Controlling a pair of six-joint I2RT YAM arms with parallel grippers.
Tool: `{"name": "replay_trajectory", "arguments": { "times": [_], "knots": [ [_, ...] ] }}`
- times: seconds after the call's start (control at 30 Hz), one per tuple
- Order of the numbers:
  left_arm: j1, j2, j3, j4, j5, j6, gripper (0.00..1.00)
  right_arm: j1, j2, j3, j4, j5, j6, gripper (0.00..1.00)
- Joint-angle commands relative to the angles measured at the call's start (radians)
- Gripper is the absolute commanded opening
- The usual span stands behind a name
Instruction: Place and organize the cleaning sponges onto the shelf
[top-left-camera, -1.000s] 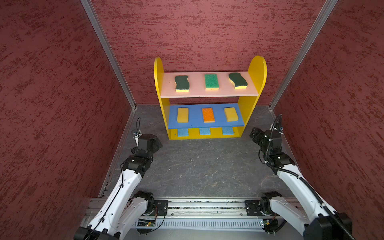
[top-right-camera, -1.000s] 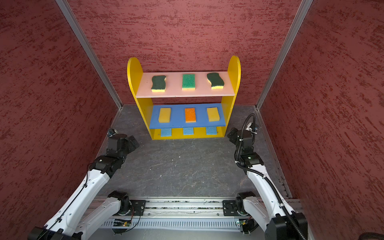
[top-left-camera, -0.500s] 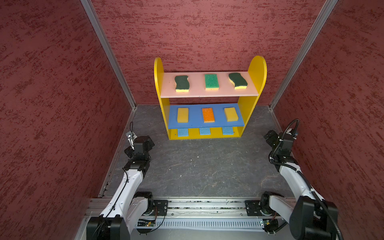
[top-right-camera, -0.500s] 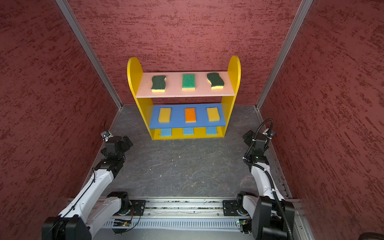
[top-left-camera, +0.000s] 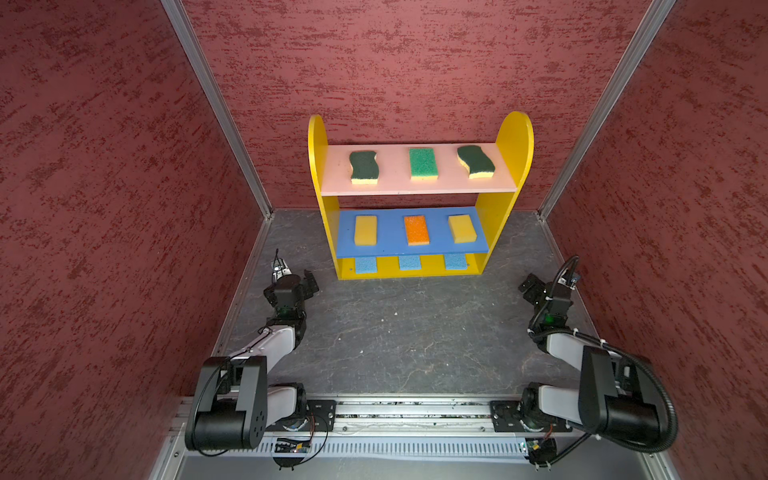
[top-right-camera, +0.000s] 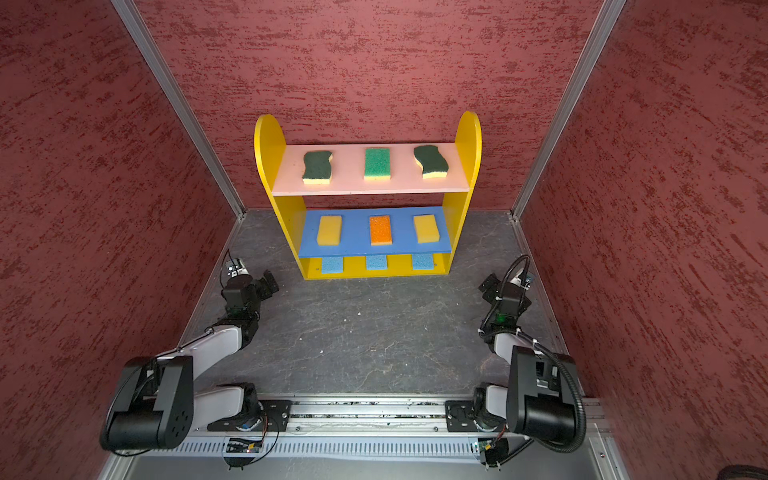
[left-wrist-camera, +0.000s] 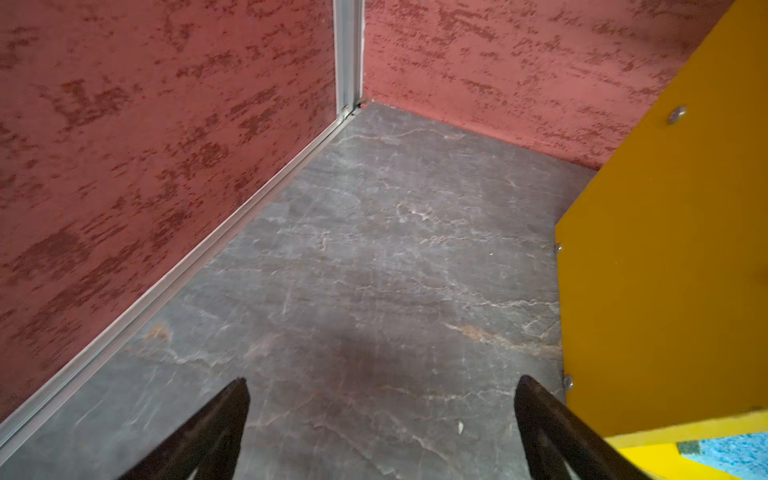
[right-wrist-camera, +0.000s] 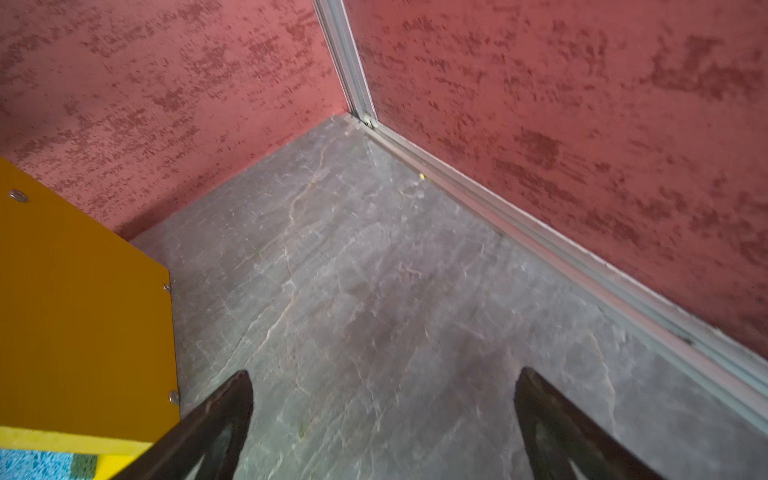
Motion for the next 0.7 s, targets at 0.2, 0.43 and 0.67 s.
{"name": "replay_trajectory", "arguments": {
  "times": [0.2,0.43,0.67],
  "knots": [
    [-0.034,0.197,0.062,0.243,0.147,0.136,0.99,0.006,0.065,-0.080,0.411,-0.143,-0.110,0.99],
    [-0.062,0.228,-0.041,0.447,0.160,0.175,0.99,0.034,0.177,-0.222,0.798,-0.252,-0.184,0.99],
    [-0.060,0.236,-0.029,0.443,0.117,0.155,0.99,0.045,0.246,-0.190,0.807,-0.342,-0.226,0.99]
  ]
}}
